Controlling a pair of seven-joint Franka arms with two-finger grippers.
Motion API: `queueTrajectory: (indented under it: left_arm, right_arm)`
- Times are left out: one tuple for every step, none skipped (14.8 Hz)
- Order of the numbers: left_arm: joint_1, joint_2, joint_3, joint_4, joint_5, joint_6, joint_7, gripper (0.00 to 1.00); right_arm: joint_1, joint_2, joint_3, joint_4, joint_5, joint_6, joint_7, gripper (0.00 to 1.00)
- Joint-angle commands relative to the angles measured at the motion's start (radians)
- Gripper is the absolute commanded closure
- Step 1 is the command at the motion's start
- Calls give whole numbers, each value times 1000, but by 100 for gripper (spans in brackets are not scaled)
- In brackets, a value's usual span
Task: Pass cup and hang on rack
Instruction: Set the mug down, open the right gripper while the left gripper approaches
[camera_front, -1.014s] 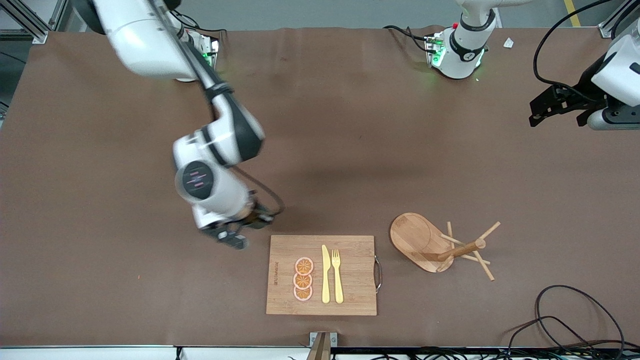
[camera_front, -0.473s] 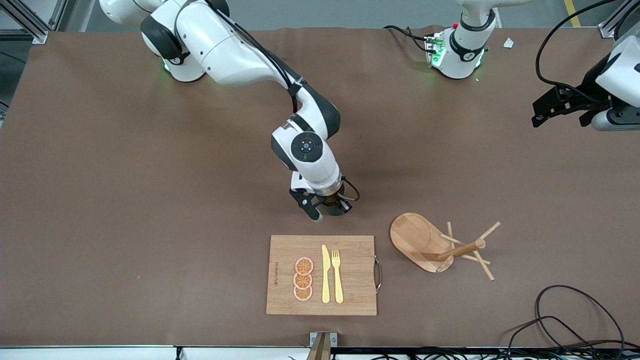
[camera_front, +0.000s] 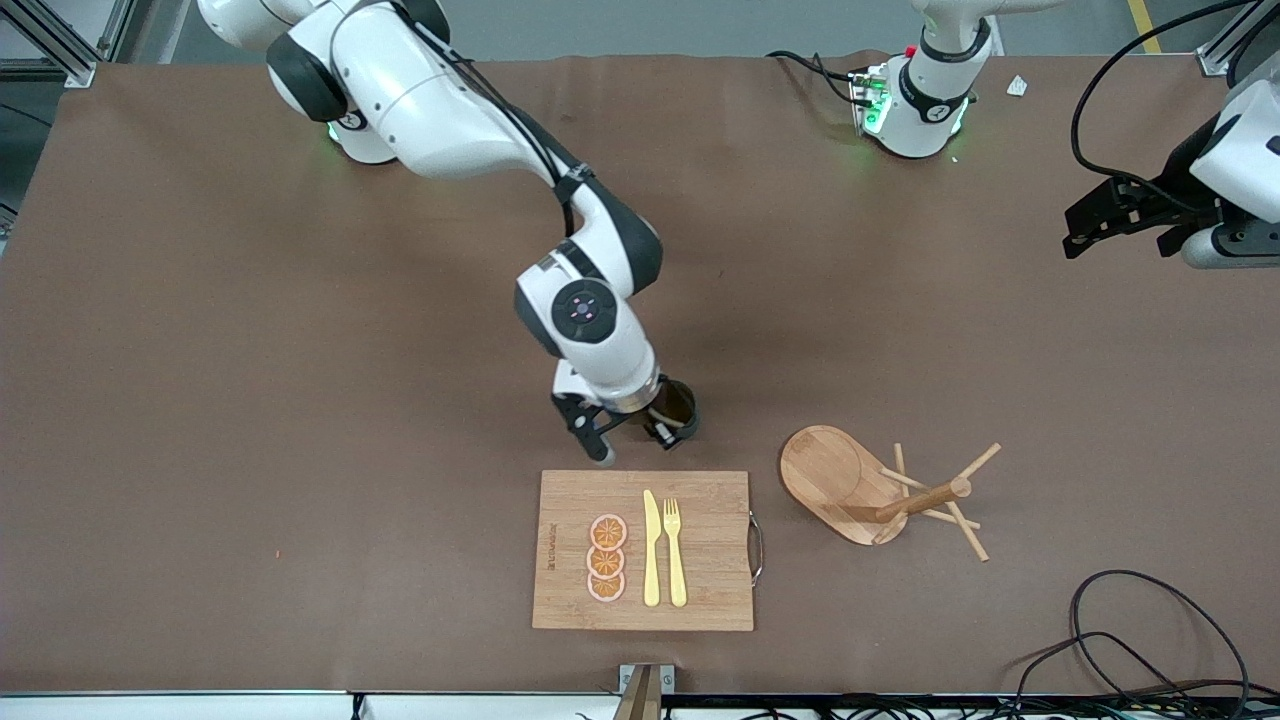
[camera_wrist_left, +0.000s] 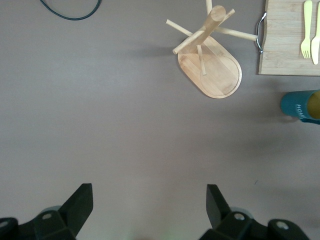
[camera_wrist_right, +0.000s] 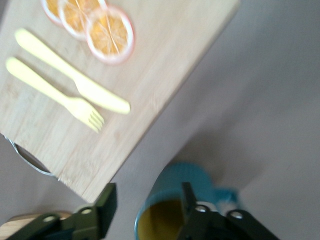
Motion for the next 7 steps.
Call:
queueTrajectory:
  left_arm:
    - [-27, 7, -26, 15, 12, -3, -39, 0]
    - [-53, 17, -46, 15, 24, 0, -102, 0]
    - [-82, 36, -54, 16, 45, 2, -194, 0]
    - [-125, 56, -71, 16, 68, 12, -274, 0]
    - [-176, 76, -77, 16, 103, 37, -350, 0]
    - [-219, 100, -79, 16, 131, 63, -407, 0]
    - [-268, 125, -79, 16, 148, 87, -469, 0]
  right_arm:
    - [-86, -95, 8, -23, 3, -104, -332, 0]
    - [-139, -125, 10, -25, 14, -118, -426, 0]
    - [-207, -147, 14, -25, 14, -144, -469, 0]
    - [-269, -170, 19, -25, 10, -200, -520, 0]
    - [-317, -198, 13, -25, 7, -257, -610, 0]
    - [-369, -242, 8, -34, 0, -307, -722, 0]
    - [-423, -262, 10, -40, -1, -344, -835, 0]
